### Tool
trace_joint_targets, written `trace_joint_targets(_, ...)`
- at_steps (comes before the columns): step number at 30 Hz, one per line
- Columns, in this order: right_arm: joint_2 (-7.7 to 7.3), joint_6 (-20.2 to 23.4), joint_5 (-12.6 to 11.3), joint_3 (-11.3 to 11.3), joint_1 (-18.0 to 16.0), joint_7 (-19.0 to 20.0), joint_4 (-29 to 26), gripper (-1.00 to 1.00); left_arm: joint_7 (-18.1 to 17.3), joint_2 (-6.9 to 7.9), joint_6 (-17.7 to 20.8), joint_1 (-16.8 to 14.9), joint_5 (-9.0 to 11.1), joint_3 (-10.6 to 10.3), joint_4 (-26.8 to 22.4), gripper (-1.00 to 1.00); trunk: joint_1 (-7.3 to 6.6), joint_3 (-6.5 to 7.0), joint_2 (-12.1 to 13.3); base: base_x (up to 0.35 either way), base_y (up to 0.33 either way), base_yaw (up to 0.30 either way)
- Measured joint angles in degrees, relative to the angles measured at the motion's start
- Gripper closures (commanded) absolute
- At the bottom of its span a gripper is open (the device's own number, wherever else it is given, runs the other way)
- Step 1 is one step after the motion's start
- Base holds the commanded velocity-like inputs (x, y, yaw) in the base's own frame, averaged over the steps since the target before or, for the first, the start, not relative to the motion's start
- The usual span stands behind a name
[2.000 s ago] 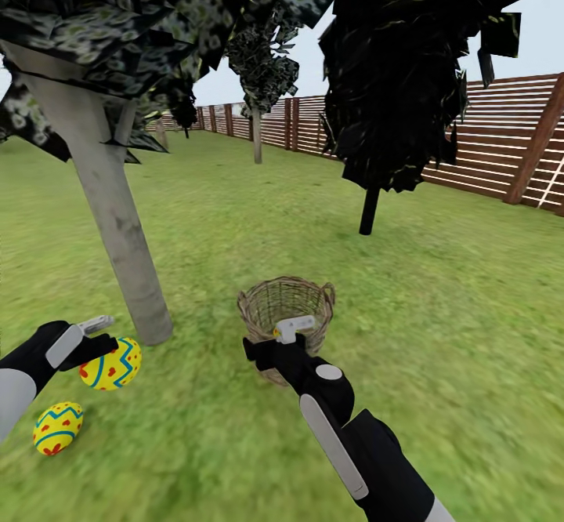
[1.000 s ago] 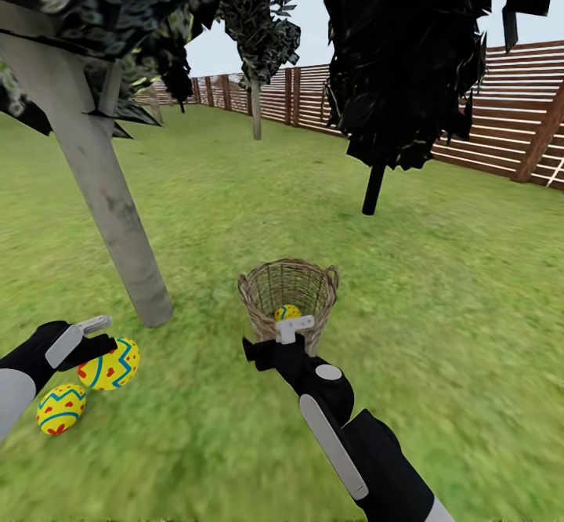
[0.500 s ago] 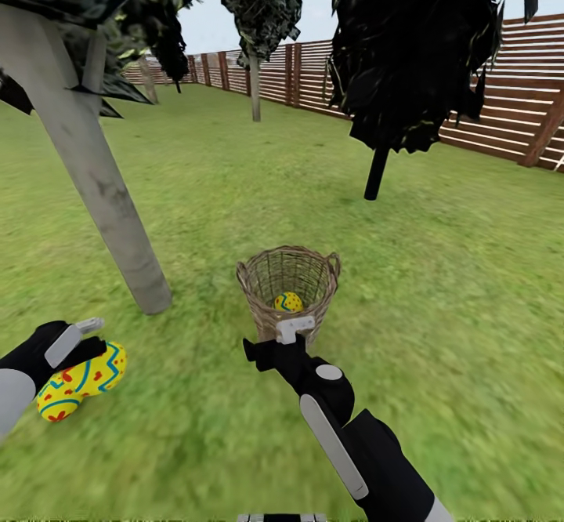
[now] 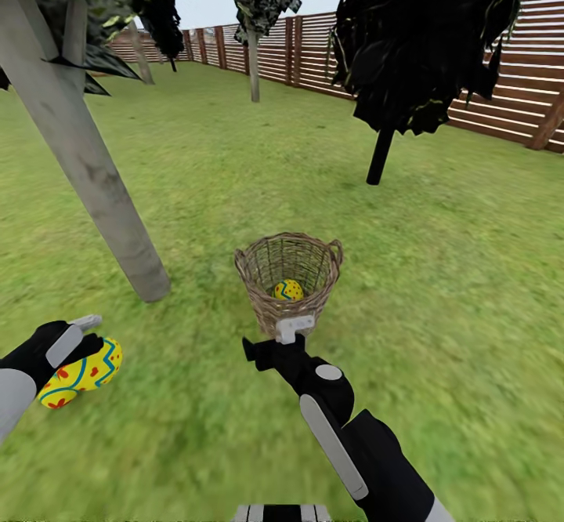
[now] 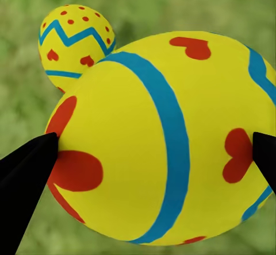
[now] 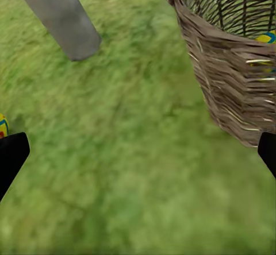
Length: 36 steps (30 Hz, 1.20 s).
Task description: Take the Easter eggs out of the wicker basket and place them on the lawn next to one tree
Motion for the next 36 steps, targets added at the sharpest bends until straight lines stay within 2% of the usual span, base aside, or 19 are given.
trace_joint_targets(6,0.02,-0.08,0.02,0.16,0.0,0.0,-0.1,-1.0,0.04,0.0,-0.32,0.0,-0.01,-0.14,-0.01,1.0,0.15,-1.33,-0.08,0.0,0.0,0.0)
trace_joint_targets(7,0.0,-0.08,0.02,0.63,0.0,0.0,-0.14,-1.0,0.04,0.0,-0.32,0.0,-0.01,-0.14,-0.01,1.0,0.18,-1.55,-0.09,0.0,0.0,0.0)
trace_joint_targets(10,-0.06,-0.15,0.31,4.06,0.0,-0.1,-0.75,-1.0,0.04,0.0,-0.33,0.0,-0.01,-0.15,-0.01,1.0,0.26,-2.22,-0.13,0.0,0.0,0.0)
trace_joint_targets(12,-0.07,-0.17,0.45,4.87,0.0,-0.14,-0.98,-1.0,0.09,0.0,-0.33,0.0,-0.01,-0.15,-0.38,1.0,0.31,-2.66,-0.16,0.0,0.0,0.0)
trace_joint_targets(18,-0.07,-0.18,0.54,5.52,0.0,-0.1,-1.13,-1.0,-0.06,0.05,-0.11,0.01,0.0,0.29,-9.78,1.0,0.46,-3.99,-0.24,0.0,0.0,0.0)
trace_joint_targets(25,-0.07,-0.18,0.55,5.49,0.0,-0.08,-1.14,-1.0,-0.04,0.06,-0.03,0.02,-0.02,0.31,-13.72,1.0,0.46,-4.0,-0.25,0.015,0.0,0.0)
trace_joint_targets(36,-0.07,-0.17,0.55,5.57,0.0,-0.13,-1.14,-1.0,0.23,0.06,-0.04,0.02,-0.03,0.33,-14.13,1.0,0.45,-4.0,-0.25,0.103,0.0,0.0)
